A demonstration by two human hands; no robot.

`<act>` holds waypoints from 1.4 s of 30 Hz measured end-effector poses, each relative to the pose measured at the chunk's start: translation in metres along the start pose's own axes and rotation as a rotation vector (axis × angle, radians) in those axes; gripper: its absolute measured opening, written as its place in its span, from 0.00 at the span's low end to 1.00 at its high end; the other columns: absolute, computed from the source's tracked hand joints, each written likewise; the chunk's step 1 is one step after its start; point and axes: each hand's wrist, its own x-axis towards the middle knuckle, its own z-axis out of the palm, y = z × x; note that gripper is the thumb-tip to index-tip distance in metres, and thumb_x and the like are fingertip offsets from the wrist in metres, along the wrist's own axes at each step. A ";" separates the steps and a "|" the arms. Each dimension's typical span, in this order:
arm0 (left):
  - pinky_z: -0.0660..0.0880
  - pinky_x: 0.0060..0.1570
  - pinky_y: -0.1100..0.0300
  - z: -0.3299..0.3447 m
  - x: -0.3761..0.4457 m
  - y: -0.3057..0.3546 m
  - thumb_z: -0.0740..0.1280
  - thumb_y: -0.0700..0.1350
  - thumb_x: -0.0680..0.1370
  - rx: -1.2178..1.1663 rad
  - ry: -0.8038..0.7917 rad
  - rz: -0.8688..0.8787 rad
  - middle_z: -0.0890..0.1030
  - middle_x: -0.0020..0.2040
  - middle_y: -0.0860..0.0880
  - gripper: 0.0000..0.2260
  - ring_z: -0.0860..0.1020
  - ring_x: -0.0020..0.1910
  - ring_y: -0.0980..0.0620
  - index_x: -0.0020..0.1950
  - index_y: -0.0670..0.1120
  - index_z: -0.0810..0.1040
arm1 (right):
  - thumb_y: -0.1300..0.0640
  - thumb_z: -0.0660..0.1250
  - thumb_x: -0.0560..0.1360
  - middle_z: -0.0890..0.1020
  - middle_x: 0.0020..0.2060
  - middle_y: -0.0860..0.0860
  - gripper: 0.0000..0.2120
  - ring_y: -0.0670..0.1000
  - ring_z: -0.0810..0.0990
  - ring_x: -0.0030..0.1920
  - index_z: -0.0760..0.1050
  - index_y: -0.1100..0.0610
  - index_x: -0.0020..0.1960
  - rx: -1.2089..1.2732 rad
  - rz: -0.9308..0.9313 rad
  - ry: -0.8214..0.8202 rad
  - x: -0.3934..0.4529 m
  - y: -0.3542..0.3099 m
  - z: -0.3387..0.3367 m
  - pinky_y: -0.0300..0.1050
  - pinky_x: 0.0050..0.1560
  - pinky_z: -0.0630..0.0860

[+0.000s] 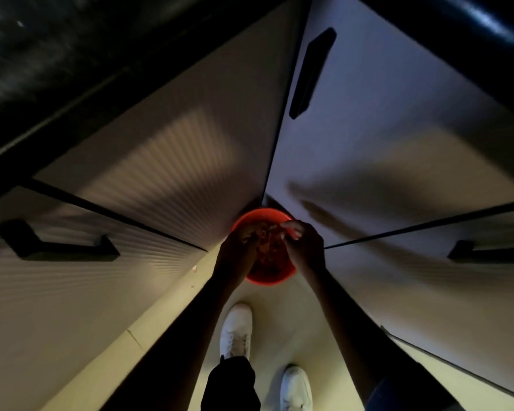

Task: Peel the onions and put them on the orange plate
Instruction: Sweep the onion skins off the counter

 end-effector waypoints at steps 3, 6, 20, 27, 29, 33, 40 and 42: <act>0.67 0.57 0.60 -0.003 -0.002 0.009 0.60 0.47 0.85 0.005 -0.007 0.007 0.79 0.64 0.47 0.14 0.76 0.60 0.50 0.68 0.49 0.76 | 0.62 0.69 0.76 0.86 0.48 0.50 0.08 0.50 0.85 0.51 0.83 0.52 0.51 0.051 0.030 0.004 0.002 -0.003 -0.002 0.37 0.57 0.77; 0.71 0.63 0.55 -0.007 -0.004 0.016 0.61 0.46 0.84 0.012 -0.007 0.008 0.79 0.65 0.46 0.14 0.76 0.64 0.46 0.69 0.49 0.77 | 0.61 0.70 0.76 0.84 0.55 0.52 0.10 0.52 0.82 0.58 0.82 0.54 0.57 -0.039 0.053 -0.050 0.002 -0.008 -0.008 0.38 0.59 0.71; 0.75 0.65 0.49 -0.084 -0.094 0.142 0.62 0.39 0.83 -0.326 0.025 0.190 0.80 0.59 0.53 0.12 0.78 0.58 0.55 0.57 0.56 0.78 | 0.51 0.62 0.82 0.85 0.52 0.48 0.10 0.49 0.83 0.53 0.81 0.51 0.58 0.322 -0.021 0.007 -0.047 -0.148 -0.126 0.44 0.56 0.79; 0.78 0.53 0.55 -0.149 -0.193 0.246 0.63 0.44 0.83 -0.410 0.243 0.358 0.83 0.51 0.46 0.08 0.81 0.49 0.52 0.57 0.47 0.80 | 0.49 0.58 0.84 0.84 0.47 0.48 0.15 0.49 0.82 0.49 0.81 0.53 0.53 0.496 -0.168 0.049 -0.103 -0.275 -0.223 0.48 0.53 0.78; 0.78 0.53 0.59 -0.174 -0.217 0.259 0.63 0.47 0.82 -0.415 0.302 0.387 0.84 0.52 0.48 0.09 0.81 0.50 0.55 0.57 0.47 0.81 | 0.47 0.58 0.85 0.84 0.46 0.48 0.15 0.49 0.82 0.49 0.81 0.52 0.53 0.523 -0.230 0.056 -0.116 -0.308 -0.239 0.46 0.52 0.77; 0.77 0.55 0.56 -0.238 -0.258 0.265 0.63 0.43 0.83 -0.496 0.465 0.319 0.82 0.53 0.47 0.07 0.80 0.51 0.52 0.58 0.47 0.79 | 0.51 0.61 0.84 0.85 0.48 0.45 0.10 0.45 0.83 0.49 0.81 0.49 0.54 0.455 -0.400 -0.136 -0.139 -0.391 -0.249 0.41 0.52 0.77; 0.75 0.59 0.51 -0.333 -0.304 0.218 0.61 0.41 0.84 -0.539 0.702 0.150 0.81 0.56 0.47 0.09 0.78 0.54 0.51 0.61 0.47 0.78 | 0.57 0.66 0.81 0.84 0.56 0.49 0.09 0.47 0.81 0.58 0.82 0.53 0.59 0.073 -0.701 -0.449 -0.165 -0.485 -0.188 0.40 0.60 0.74; 0.75 0.58 0.55 -0.354 -0.310 0.199 0.61 0.43 0.84 -0.545 0.764 0.113 0.81 0.57 0.48 0.09 0.79 0.55 0.52 0.61 0.48 0.78 | 0.58 0.67 0.81 0.83 0.58 0.50 0.11 0.49 0.81 0.59 0.81 0.53 0.62 -0.036 -0.750 -0.540 -0.172 -0.497 -0.161 0.42 0.62 0.75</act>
